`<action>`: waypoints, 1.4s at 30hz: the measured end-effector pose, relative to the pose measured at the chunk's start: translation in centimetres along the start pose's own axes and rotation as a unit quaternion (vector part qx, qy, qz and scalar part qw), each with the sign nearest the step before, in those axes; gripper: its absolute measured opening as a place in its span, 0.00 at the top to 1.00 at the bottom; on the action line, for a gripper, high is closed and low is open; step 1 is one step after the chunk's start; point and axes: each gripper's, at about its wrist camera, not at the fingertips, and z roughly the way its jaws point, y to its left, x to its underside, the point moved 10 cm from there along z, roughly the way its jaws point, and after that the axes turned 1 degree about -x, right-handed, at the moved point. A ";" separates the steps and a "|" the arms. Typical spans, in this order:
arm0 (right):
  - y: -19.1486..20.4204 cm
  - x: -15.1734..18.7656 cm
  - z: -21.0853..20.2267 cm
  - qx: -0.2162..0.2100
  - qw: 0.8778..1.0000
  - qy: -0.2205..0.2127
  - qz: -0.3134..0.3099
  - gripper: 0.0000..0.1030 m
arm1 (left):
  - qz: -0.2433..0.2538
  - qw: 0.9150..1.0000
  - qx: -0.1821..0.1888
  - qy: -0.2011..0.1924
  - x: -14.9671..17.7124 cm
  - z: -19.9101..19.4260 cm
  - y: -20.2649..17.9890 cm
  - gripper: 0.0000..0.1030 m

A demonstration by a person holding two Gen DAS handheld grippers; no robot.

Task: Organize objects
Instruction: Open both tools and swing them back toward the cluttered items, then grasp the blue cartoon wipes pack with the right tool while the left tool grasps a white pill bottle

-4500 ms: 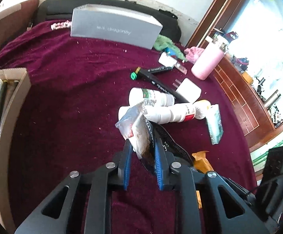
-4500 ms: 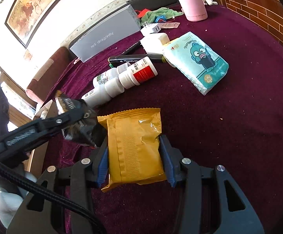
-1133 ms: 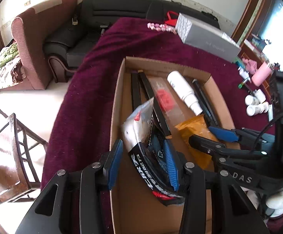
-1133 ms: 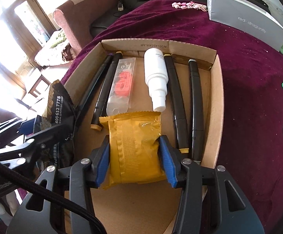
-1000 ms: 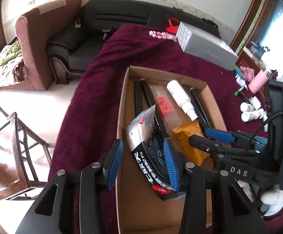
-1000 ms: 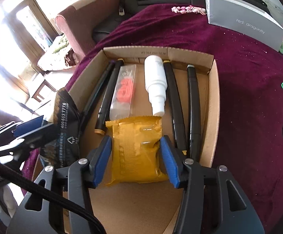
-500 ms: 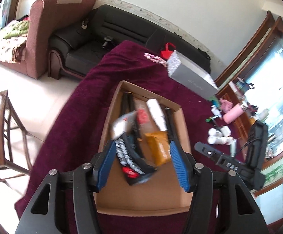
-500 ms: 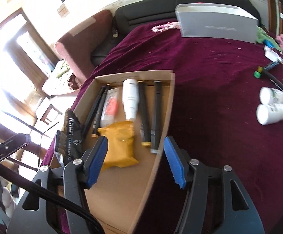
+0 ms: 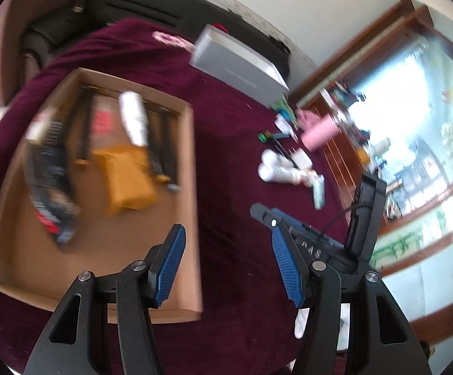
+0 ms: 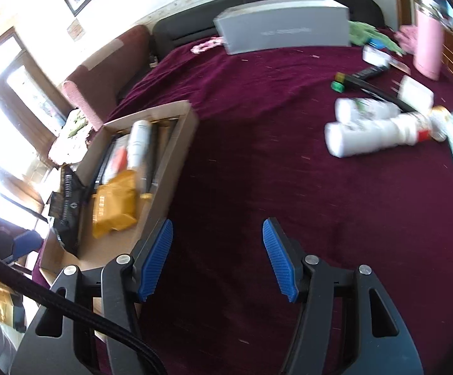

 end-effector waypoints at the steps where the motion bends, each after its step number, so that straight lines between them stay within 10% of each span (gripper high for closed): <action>1: -1.3 0.0 -0.5 0.004 1.000 -0.002 0.010 0.42 | 0.008 1.000 0.002 0.007 0.2 0.7 -1.0 0.50; 22: -30.3 -7.8 -10.2 0.113 0.968 -0.098 0.201 0.38 | 0.065 0.996 -0.017 0.063 0.6 9.5 -8.5 0.50; 36: -27.1 -7.2 -5.9 0.078 0.990 -0.071 0.093 0.28 | 0.089 0.992 -0.065 0.062 -3.1 15.5 -9.5 0.50; 42: -27.5 -6.6 -6.0 0.075 0.990 -0.068 0.101 0.62 | 0.171 0.979 -0.101 0.033 -5.6 20.1 -11.1 0.50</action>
